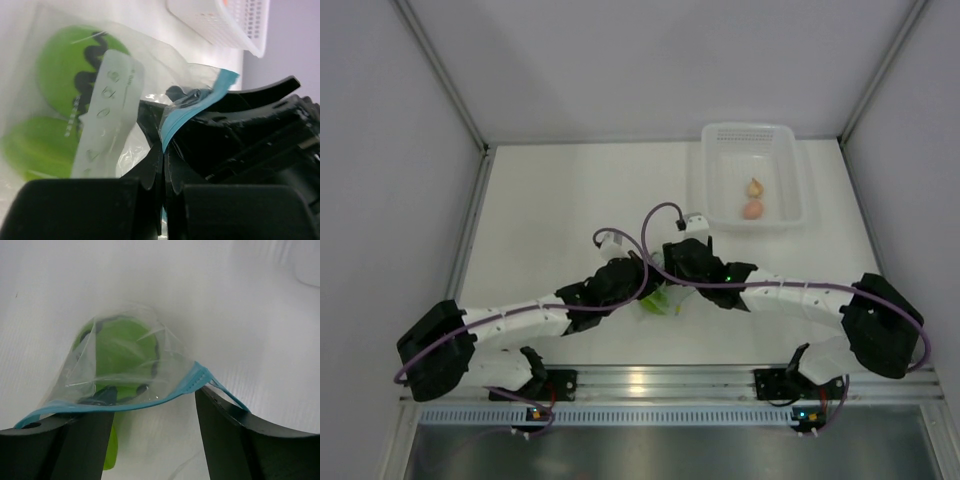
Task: Open the zip-top bag and remove the fake food
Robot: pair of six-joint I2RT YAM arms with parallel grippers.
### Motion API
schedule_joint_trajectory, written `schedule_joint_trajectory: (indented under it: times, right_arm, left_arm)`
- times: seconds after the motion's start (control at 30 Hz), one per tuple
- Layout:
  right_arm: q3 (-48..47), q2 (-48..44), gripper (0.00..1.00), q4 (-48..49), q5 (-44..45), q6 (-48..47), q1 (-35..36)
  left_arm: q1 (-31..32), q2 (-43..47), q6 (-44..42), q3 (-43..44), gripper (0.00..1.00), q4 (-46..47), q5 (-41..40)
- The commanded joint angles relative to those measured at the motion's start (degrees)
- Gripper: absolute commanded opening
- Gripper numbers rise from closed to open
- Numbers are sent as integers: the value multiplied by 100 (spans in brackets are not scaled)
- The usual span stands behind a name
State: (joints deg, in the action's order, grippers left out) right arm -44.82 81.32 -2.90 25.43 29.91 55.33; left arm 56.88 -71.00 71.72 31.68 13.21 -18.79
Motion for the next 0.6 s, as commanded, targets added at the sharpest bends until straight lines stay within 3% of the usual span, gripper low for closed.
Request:
schedule_joint_trajectory:
  times: [0.0, 0.23, 0.4, 0.57]
  right_arm:
    - [-492, -336, 66, -543, 409, 191, 66]
    - [-510, -1152, 67, -2354, 726, -46, -329]
    - [-809, -1479, 67, -3330, 596, -371, -629]
    - [-1126, -979, 66, -3736, 349, -512, -498]
  left_arm:
    - [95, -36, -132, 567, 0, 709, 999]
    - [95, -116, 201, 717, 0, 1376, 1834]
    - [86, 147, 386, 445, 0, 1439, 1300]
    - [77, 78, 404, -48, 0, 1430, 737]
